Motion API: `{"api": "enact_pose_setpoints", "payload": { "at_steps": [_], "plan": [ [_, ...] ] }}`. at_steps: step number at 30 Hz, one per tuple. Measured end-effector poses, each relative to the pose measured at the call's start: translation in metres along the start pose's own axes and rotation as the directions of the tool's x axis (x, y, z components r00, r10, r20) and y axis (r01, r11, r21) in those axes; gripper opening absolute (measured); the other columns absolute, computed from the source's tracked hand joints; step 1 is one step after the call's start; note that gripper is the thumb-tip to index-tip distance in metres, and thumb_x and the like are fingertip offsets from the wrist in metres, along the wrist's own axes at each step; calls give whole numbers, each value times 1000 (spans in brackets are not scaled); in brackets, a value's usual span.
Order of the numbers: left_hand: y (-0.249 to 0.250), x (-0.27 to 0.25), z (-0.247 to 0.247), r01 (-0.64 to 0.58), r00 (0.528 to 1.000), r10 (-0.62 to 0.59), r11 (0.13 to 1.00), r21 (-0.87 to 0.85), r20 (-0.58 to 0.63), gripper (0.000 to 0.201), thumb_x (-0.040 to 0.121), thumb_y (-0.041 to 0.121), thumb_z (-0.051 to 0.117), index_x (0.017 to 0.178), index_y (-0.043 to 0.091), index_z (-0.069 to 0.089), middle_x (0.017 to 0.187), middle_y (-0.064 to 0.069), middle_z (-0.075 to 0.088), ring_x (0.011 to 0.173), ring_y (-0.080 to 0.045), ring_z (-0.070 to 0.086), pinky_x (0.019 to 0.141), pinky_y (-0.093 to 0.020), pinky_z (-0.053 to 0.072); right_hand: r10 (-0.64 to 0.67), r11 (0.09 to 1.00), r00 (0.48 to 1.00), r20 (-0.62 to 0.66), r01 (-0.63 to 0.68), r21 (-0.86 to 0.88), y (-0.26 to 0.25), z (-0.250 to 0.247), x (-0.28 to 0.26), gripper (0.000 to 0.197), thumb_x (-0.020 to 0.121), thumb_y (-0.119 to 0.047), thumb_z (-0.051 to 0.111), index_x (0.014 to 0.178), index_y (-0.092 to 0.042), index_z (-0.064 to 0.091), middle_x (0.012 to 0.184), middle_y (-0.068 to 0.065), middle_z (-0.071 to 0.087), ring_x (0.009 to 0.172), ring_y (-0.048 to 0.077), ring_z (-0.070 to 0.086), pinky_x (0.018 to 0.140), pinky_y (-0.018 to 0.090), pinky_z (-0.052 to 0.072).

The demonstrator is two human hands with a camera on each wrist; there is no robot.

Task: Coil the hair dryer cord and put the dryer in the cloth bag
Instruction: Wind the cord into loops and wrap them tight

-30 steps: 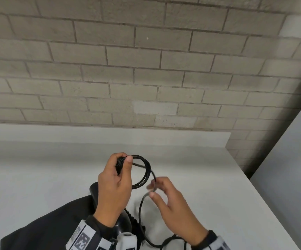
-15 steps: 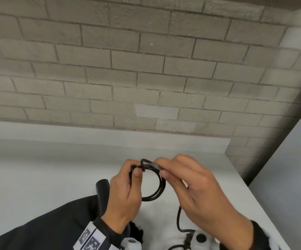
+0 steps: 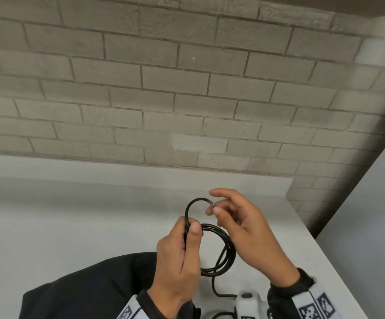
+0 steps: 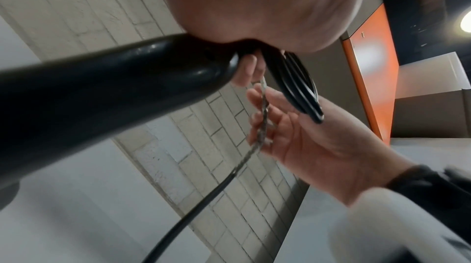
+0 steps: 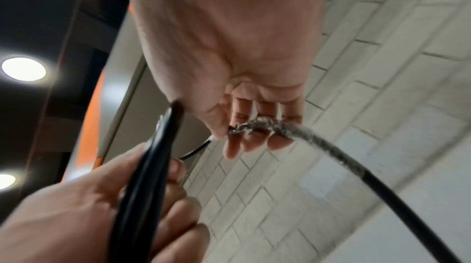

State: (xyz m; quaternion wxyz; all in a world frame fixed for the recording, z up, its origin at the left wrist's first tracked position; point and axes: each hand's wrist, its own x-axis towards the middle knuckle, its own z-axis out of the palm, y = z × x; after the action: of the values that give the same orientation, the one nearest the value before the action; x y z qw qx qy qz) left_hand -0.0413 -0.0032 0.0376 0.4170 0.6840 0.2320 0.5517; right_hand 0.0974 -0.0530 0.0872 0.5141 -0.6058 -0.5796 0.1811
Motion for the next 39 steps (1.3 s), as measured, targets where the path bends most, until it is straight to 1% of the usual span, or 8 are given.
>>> {"api": "enact_pose_setpoints", "payload": {
  "at_steps": [4, 11, 17, 20, 25, 28, 33, 39],
  "plan": [
    [-7, 1, -1, 59, 997, -59, 998, -6, -55, 46, 92, 73, 34, 74, 35, 51, 50, 10, 41, 43, -5, 30, 46, -28, 28, 60, 991, 998, -15, -57, 125, 12, 6, -22, 25, 98, -14, 53, 106, -32, 68, 90, -1, 72, 90, 14, 67, 83, 26, 50],
    [-6, 1, 4, 19, 998, -14, 997, 81, -68, 55, 95, 70, 27, 76, 25, 51, 54, 8, 48, 42, -7, 39, 41, -29, 36, 50, 909, 996, 80, -79, 409, 19, 15, -48, 61, 81, -70, 54, 111, -18, 68, 99, 4, 70, 90, 8, 62, 83, 23, 47],
    [-5, 6, 1, 8, 998, -1, 993, 118, -61, 53, 97, 66, 25, 92, 25, 57, 52, 14, 49, 40, -4, 38, 44, -14, 31, 131, 911, 989, 63, -145, 386, 20, 16, -52, 27, 78, -17, 73, 103, -25, 73, 96, 2, 73, 94, 16, 67, 86, 31, 52],
    [-4, 5, 0, 41, 999, -39, 998, 52, -34, 55, 94, 70, 28, 107, 28, 62, 51, 13, 50, 41, -4, 40, 46, -16, 34, 139, 889, 984, 107, -172, 424, 19, 12, -50, 20, 78, -14, 71, 97, -21, 74, 92, 3, 74, 92, 15, 68, 84, 27, 52],
    [0, 4, -3, 151, 988, -144, 980, -132, 56, 37, 88, 65, 45, 93, 35, 67, 47, 8, 43, 47, -7, 39, 47, -40, 39, 112, 893, 973, 204, -188, 410, 22, 9, -47, 13, 86, -10, 65, 95, -16, 72, 94, 7, 73, 94, 19, 67, 88, 31, 50],
    [3, 7, -2, 162, 985, -151, 975, -155, 79, 30, 90, 55, 45, 80, 36, 66, 48, 13, 49, 49, -4, 43, 54, -30, 40, 105, 872, 975, 195, -185, 454, 25, 11, -47, 14, 88, -6, 64, 94, -18, 69, 91, 8, 71, 93, 21, 66, 90, 34, 49],
    [2, 9, -2, 255, 963, -223, 938, -235, 153, 41, 86, 61, 49, 98, 30, 73, 47, 6, 30, 47, -17, 29, 50, -38, 32, 112, 851, 968, 224, -210, 482, 26, 11, -45, 13, 89, 2, 60, 97, -9, 60, 88, 7, 72, 92, 22, 69, 87, 31, 50],
    [4, 10, -2, 300, 951, -248, 889, -347, 187, 71, 79, 74, 56, 72, 3, 54, 47, 1, 30, 43, -11, 31, 46, -24, 36, 125, 824, 970, 210, -219, 522, 28, 14, -47, 27, 88, 1, 62, 113, -9, 58, 91, 14, 72, 95, 29, 70, 90, 36, 52]
  ]
}}
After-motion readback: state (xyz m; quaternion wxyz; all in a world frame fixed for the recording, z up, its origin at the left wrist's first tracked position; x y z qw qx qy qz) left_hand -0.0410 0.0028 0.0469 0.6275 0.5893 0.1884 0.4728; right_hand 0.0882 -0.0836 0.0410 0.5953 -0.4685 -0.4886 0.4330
